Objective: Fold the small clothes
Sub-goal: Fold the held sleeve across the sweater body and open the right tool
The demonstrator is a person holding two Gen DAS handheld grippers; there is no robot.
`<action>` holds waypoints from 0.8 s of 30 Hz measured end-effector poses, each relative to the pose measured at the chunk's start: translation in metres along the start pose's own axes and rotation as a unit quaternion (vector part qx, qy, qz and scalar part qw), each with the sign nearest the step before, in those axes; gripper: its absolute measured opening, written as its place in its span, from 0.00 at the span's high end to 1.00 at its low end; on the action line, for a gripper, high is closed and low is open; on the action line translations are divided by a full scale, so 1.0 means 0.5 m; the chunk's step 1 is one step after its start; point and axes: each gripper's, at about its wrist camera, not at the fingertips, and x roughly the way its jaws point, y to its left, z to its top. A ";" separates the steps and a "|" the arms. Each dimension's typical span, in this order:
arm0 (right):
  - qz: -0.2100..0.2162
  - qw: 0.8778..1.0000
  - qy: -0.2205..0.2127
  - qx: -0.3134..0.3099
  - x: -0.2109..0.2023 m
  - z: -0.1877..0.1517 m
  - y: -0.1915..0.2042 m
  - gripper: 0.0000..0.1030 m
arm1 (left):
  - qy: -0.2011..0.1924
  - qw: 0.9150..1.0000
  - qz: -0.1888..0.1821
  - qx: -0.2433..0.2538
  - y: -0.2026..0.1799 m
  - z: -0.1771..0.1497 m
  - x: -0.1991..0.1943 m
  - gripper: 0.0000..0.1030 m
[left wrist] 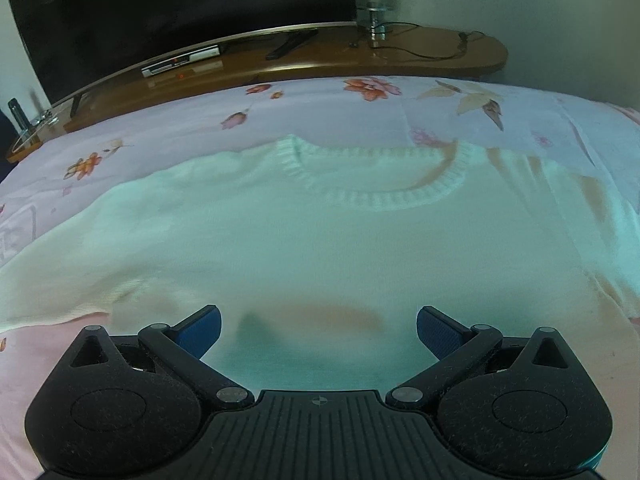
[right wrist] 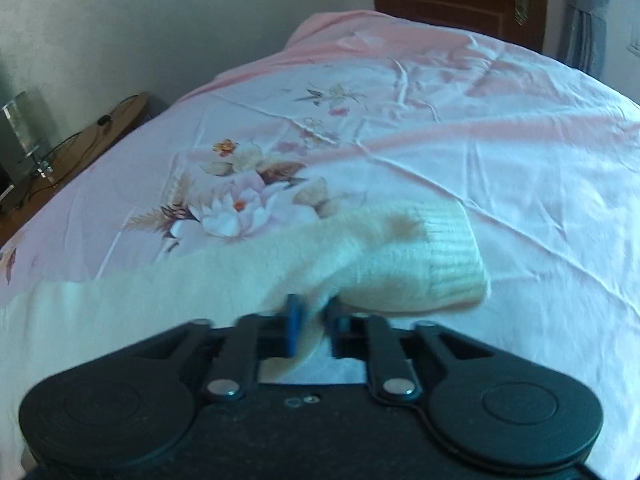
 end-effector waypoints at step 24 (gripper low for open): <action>0.339 0.890 0.050 -0.301 -0.168 -0.248 0.584 0.68 | 0.012 0.992 -0.047 -0.120 0.234 -0.007 -0.010 0.00</action>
